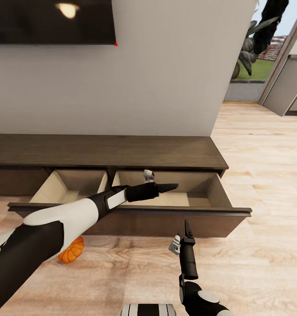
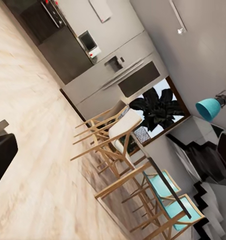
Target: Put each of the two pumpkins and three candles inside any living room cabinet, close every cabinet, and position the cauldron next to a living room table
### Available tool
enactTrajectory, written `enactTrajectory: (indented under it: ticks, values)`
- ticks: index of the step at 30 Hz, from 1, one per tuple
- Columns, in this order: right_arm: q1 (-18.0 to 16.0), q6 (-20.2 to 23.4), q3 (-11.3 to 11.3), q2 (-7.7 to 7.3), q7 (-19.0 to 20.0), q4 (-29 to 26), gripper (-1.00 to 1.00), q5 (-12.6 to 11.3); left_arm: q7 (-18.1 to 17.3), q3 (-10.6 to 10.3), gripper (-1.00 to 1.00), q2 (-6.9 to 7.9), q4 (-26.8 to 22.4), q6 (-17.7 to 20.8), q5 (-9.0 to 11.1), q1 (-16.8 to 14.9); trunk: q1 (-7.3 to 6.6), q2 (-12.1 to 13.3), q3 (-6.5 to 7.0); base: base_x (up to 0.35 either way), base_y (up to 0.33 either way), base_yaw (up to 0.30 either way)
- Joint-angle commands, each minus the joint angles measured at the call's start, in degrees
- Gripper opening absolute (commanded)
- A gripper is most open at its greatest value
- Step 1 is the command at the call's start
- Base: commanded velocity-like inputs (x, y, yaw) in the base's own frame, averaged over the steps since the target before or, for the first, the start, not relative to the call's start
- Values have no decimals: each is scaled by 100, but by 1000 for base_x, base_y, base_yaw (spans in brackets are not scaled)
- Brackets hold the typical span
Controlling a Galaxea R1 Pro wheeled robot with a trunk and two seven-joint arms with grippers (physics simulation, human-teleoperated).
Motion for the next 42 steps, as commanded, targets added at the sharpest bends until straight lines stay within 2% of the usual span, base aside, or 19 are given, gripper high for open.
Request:
enactTrajectory:
  ticks: [1,18,23,35,42]
  values:
    - [0,0,1,0,-2,0,100,0,0,0,100,0,1,-1,2,1,0,0,0,0,0,0]
    - [7,-144,16,-52,-32,-3,100,10,19,0,100,-9,5,4,7,3,0,0,0,0,0,0]
    - [9,-135,12,-111,-35,-8,100,9,26,0,100,-11,5,4,7,4,-13,7,111,0,0,0]
    - [9,-132,12,-114,-26,0,100,9,26,0,100,-9,4,4,7,4,-13,7,111,-1,0,0]
    - [9,-132,12,-117,-26,0,100,9,37,0,100,-11,5,4,7,4,-13,7,111,-213,0,0]
